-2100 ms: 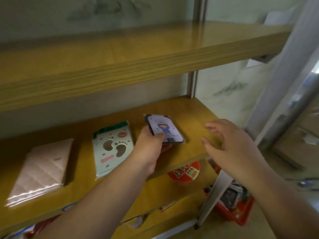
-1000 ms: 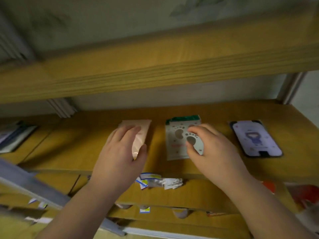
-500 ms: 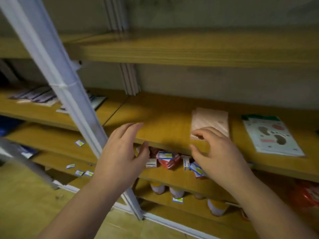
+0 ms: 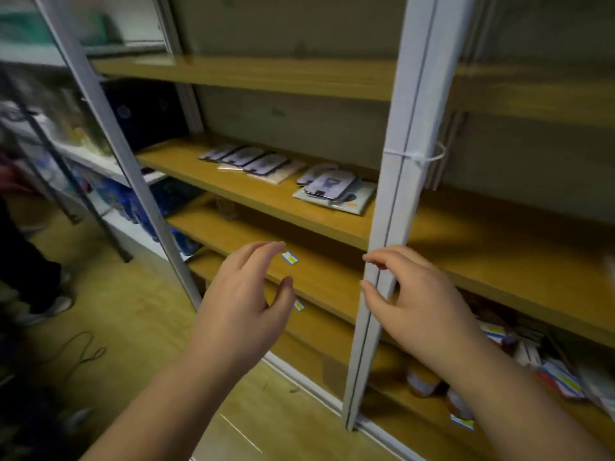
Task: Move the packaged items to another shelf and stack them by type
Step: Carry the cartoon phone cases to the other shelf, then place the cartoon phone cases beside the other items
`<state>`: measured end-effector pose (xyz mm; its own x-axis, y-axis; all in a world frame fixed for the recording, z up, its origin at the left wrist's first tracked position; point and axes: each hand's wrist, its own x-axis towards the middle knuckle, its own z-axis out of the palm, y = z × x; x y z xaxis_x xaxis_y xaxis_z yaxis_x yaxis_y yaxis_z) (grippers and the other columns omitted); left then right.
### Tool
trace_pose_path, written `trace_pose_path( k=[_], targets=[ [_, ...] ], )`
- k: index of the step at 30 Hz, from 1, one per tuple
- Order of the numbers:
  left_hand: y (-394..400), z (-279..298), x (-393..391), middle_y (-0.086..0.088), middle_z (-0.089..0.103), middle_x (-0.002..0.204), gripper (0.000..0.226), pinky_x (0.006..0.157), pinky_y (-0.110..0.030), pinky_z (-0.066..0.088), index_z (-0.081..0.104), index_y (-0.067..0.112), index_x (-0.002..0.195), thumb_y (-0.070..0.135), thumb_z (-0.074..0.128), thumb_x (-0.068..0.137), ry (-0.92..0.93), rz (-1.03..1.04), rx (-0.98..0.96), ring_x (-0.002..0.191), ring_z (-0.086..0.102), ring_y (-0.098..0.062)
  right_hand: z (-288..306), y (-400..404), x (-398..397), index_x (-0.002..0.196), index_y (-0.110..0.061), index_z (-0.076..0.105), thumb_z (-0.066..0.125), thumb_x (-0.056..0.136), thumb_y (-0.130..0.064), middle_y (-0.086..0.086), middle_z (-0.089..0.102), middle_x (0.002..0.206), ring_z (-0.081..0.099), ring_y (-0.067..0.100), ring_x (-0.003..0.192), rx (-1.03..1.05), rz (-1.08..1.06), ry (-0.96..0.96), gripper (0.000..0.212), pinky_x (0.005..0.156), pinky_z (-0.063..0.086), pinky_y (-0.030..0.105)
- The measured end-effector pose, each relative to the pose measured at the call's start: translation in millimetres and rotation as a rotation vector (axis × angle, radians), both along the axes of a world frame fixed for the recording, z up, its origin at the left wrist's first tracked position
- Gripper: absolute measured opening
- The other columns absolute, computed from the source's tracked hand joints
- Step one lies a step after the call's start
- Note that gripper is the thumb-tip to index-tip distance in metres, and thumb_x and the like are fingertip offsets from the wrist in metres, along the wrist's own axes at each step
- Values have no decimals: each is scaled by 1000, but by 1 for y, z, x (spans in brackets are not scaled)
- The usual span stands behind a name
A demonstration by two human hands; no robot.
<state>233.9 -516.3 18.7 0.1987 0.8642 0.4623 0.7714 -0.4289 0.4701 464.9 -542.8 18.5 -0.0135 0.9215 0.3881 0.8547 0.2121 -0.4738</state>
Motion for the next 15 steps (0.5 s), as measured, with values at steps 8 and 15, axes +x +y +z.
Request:
trace_pose_path(
  k=[8,15],
  targets=[
    [72,-11,-40,20,49,134,53,95,-18,31,48,31,142,44,50,91,11,56,-61,120,34,10,-6,83,-55,125,-31,63,65,90,-35,-18,60,124,54,4,113,0,52,11,36,96,45,23],
    [166,-4,-69,20,48,135,55,100,-28,42,46,33,143,46,50,90,44,109,-74,127,44,-3,-8,193,-84,124,-27,63,66,89,-36,-11,63,120,57,9,109,34,26,33,36,88,45,25]
  ],
)
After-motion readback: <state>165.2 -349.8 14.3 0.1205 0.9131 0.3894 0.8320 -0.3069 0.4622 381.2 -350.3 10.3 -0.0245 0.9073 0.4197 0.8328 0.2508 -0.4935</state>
